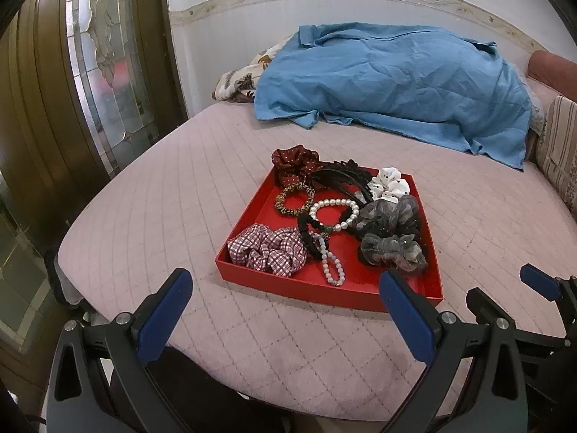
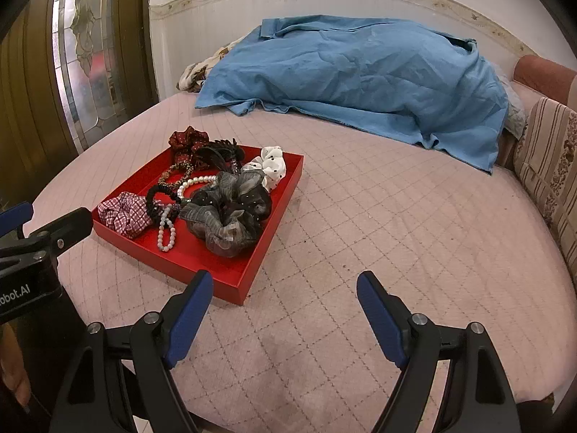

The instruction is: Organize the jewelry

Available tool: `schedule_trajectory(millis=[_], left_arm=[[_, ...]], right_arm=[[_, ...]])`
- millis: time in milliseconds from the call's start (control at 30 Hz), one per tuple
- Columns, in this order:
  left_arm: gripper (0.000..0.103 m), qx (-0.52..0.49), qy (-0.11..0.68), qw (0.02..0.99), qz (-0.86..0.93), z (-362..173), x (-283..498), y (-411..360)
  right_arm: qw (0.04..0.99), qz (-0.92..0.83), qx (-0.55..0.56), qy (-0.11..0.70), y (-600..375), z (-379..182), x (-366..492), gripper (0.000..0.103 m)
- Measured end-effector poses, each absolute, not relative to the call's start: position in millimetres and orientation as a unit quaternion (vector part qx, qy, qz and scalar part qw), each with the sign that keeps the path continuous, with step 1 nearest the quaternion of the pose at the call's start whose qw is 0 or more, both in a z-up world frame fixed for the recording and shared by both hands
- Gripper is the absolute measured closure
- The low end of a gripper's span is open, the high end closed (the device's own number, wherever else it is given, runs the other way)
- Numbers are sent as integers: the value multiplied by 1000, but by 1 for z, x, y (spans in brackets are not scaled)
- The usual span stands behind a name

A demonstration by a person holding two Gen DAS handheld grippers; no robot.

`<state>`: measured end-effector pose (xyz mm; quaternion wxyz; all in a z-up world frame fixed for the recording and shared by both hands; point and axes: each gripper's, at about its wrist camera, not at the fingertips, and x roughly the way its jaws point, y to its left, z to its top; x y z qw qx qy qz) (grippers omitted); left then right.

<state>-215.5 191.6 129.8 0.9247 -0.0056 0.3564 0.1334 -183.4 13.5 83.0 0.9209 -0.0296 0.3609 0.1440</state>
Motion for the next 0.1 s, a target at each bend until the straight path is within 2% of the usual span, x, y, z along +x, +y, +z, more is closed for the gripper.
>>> schedule_trajectory(millis=[100], left_arm=[[0, 2, 355, 925, 134, 131, -213, 187]], right_arm=[[920, 143, -26, 363, 12, 81, -181, 17]])
